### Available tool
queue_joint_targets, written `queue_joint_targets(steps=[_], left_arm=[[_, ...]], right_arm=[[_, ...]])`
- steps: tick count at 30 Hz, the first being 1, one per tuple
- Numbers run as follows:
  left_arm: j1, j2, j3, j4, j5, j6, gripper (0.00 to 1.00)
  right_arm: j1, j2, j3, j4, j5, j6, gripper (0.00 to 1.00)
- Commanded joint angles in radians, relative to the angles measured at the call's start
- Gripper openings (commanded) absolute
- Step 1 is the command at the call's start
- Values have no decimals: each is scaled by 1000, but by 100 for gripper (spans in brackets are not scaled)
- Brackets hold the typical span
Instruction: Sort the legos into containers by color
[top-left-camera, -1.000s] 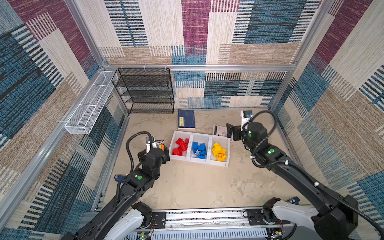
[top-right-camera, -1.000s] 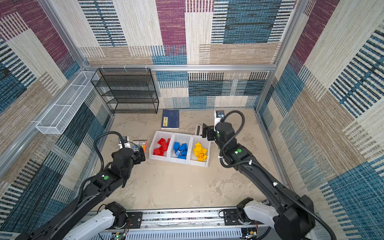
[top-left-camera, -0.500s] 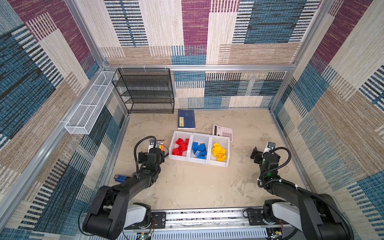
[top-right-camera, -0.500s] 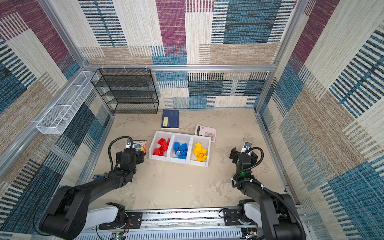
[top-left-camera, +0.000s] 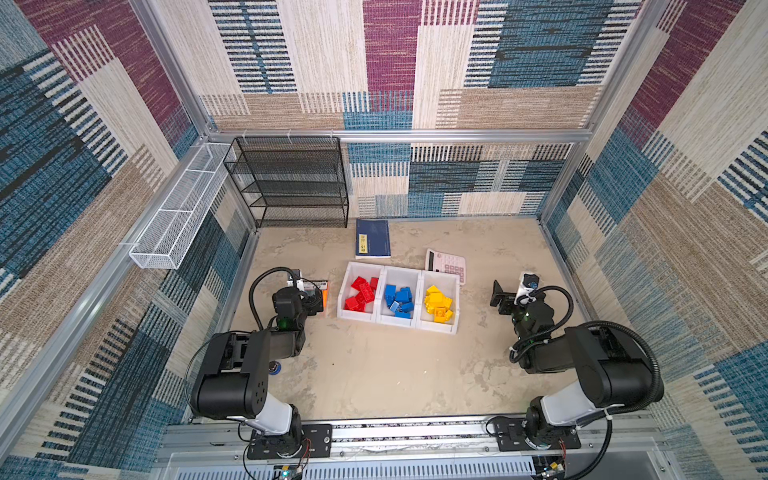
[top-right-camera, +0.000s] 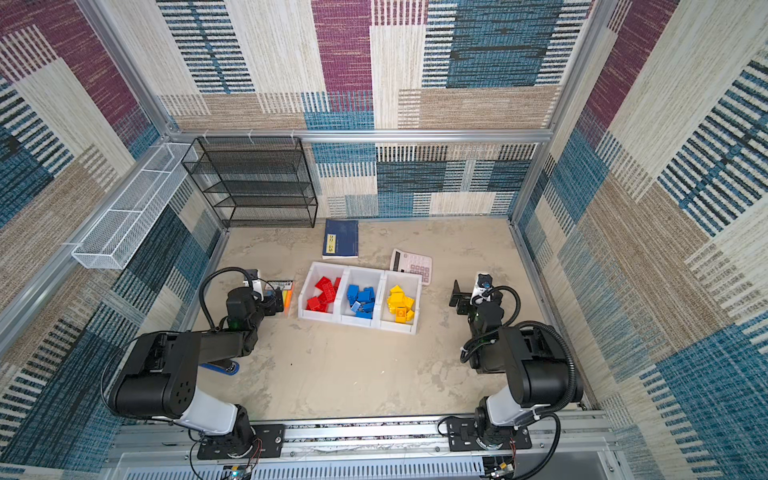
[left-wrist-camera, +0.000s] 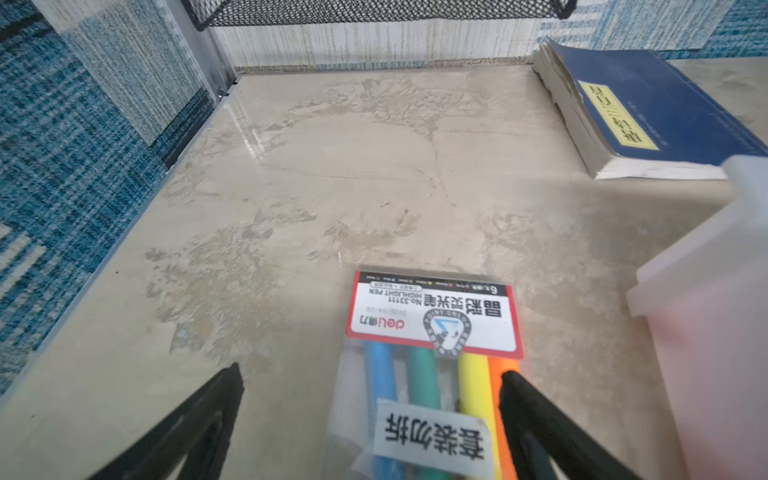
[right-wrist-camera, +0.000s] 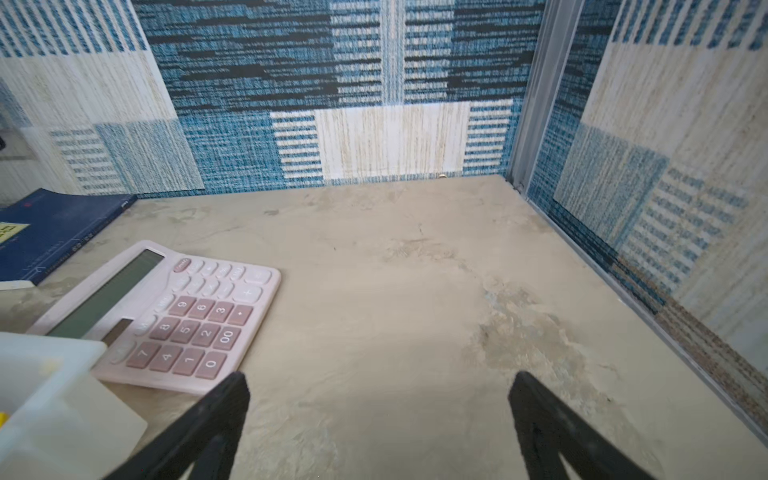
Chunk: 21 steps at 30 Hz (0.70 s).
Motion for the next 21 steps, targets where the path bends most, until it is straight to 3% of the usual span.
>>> queue_joint_targets(steps=[1, 21], left_arm=[[4, 10, -1, 59, 51, -16, 99], [4, 3, -1, 50, 54, -18, 99]], right_arm=[[-2, 6, 7, 77, -44, -11, 100], [-4, 4, 5, 78, -47, -12, 100]])
